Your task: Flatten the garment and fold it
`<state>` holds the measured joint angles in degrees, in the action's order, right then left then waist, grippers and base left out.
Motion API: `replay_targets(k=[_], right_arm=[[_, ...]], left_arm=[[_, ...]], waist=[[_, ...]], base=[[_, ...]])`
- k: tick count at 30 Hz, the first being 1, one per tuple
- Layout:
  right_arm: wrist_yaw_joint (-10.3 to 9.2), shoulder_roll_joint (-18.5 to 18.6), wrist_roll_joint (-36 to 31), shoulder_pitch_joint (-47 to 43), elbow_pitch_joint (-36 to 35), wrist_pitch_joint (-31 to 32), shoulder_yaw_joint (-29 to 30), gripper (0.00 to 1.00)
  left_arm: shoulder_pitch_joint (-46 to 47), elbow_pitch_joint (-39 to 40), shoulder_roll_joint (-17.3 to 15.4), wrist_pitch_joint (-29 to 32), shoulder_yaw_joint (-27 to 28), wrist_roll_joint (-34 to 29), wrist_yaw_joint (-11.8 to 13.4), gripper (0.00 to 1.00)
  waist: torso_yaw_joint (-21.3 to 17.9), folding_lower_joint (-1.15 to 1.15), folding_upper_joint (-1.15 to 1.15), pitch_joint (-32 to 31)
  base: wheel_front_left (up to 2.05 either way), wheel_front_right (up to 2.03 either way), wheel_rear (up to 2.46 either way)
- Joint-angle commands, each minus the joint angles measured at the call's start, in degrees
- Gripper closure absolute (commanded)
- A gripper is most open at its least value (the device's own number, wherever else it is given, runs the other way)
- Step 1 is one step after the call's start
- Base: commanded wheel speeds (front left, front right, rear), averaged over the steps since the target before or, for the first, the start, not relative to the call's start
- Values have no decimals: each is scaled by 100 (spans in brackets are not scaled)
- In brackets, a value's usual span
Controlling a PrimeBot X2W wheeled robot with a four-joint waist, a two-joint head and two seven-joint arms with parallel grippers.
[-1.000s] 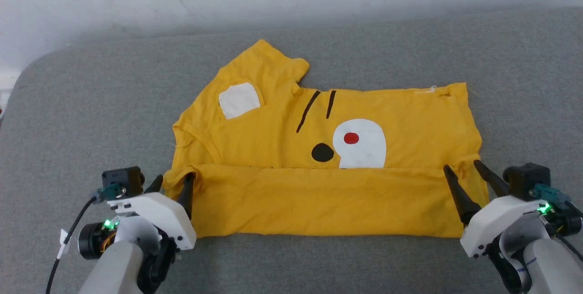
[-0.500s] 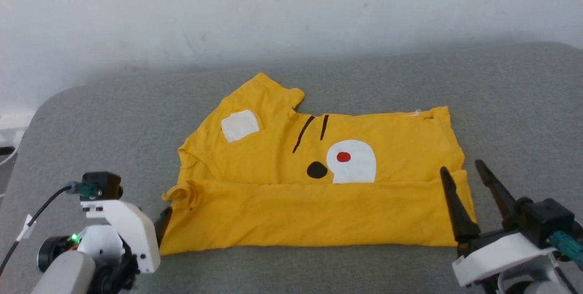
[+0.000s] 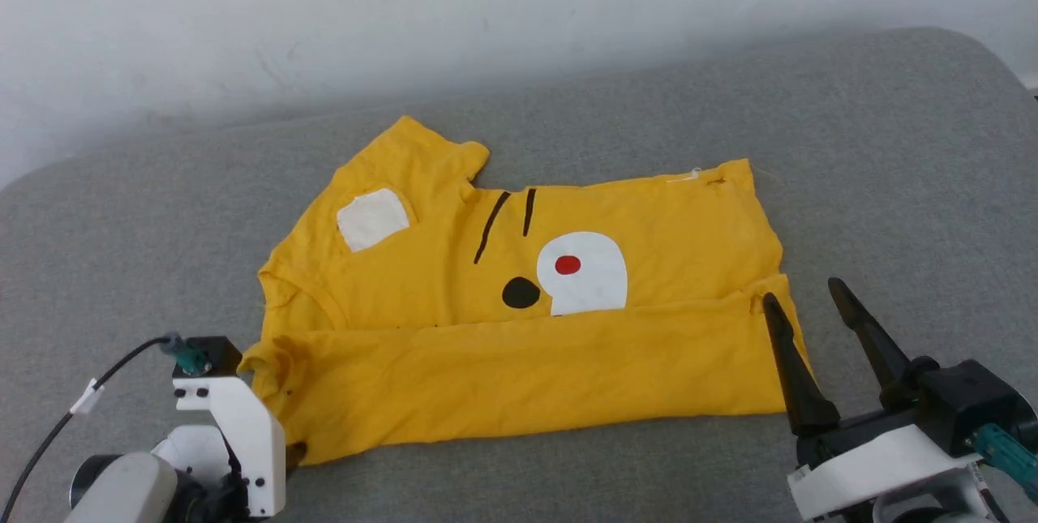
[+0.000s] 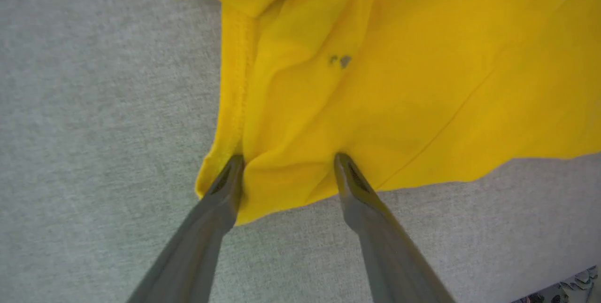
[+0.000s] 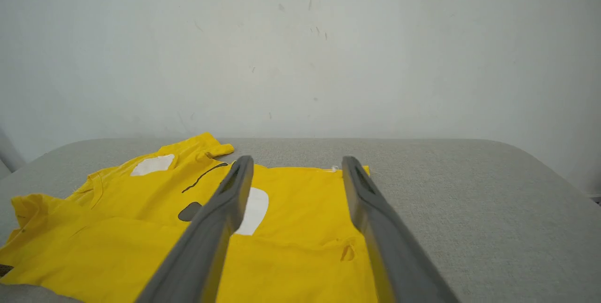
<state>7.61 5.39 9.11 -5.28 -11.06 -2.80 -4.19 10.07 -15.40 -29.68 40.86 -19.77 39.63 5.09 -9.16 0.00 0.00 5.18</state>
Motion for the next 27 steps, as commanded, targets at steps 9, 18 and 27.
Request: replay_targets(k=[9,18,27], right_arm=[[-12,53,118,-3,-88,210,166,0],[-12,442,877,234,717,1728,557,0],[-12,891,1476,1080,2389,3280,403,0]], left_arm=[[67,-471,402,434,-488,65,-136,100],[62,-59,464,-609,-44,20,127,100],[-31,871,275,-716,81,-54,296,100]], waist=[[-16,0,0,152],[145,0,0,148],[424,0,0,279]], base=[[0,0,0],[0,0,0],[0,0,0]])
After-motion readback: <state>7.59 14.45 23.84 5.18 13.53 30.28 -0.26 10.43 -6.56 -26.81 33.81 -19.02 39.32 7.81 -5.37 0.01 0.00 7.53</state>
